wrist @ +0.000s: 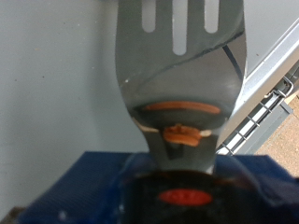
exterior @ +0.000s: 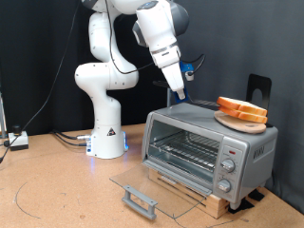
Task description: Make a piece of toast with the oven
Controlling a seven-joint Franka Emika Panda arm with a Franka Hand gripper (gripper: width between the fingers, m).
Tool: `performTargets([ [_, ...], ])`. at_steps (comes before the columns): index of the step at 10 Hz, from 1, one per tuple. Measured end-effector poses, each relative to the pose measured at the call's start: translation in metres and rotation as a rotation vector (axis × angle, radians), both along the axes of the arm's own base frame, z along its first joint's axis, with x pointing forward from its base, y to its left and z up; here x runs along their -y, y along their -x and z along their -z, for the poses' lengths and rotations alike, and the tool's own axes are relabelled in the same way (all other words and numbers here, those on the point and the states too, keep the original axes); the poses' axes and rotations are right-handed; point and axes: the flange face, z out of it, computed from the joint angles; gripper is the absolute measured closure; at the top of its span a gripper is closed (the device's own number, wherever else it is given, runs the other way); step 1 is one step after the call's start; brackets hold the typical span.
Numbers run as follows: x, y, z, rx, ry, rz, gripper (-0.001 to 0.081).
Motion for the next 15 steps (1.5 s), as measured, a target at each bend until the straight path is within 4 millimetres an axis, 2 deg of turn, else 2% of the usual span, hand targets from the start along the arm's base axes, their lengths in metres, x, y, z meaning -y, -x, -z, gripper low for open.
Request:
performTargets([
  [15, 0.0051, -0.0014, -0.0093, 0.064, -0.020, 0.034, 0.0381],
])
